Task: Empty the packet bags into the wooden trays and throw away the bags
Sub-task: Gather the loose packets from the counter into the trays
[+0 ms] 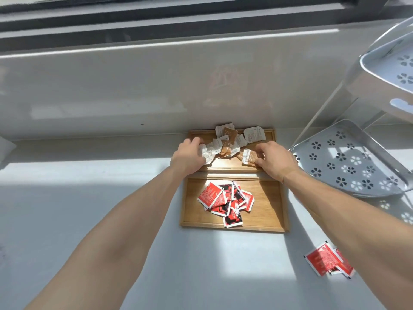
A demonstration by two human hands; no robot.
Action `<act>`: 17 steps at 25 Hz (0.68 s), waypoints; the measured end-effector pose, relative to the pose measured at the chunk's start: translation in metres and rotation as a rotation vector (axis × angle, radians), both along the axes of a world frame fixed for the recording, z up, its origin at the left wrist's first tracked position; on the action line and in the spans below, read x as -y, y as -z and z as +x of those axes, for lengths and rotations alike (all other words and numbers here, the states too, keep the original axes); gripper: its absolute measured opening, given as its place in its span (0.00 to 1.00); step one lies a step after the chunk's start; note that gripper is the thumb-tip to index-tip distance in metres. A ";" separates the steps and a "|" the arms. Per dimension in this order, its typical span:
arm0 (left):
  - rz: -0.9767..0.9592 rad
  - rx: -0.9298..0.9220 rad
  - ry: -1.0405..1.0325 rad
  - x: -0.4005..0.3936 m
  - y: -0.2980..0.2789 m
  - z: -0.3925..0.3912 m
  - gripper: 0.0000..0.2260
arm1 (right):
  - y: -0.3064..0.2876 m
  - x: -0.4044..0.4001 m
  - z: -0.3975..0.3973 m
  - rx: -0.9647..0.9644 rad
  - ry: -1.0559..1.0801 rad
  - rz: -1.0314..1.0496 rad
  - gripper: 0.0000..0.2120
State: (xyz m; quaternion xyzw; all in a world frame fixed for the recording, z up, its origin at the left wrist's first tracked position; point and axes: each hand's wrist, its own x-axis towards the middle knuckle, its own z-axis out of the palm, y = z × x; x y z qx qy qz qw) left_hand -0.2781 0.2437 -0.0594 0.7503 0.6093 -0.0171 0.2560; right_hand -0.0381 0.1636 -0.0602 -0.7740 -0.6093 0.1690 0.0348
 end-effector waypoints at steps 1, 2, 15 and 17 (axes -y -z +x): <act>0.052 0.012 -0.015 0.007 -0.002 -0.001 0.23 | -0.003 0.005 -0.001 0.000 0.010 0.001 0.18; 0.111 0.015 -0.020 0.014 -0.004 -0.002 0.22 | -0.007 0.012 -0.001 -0.001 0.021 0.003 0.19; -0.053 0.130 0.262 0.162 -0.043 0.055 0.22 | -0.051 0.199 0.057 0.038 0.166 -0.274 0.20; -0.087 0.120 0.303 0.183 -0.042 0.072 0.22 | -0.051 0.229 0.073 0.037 0.200 -0.260 0.20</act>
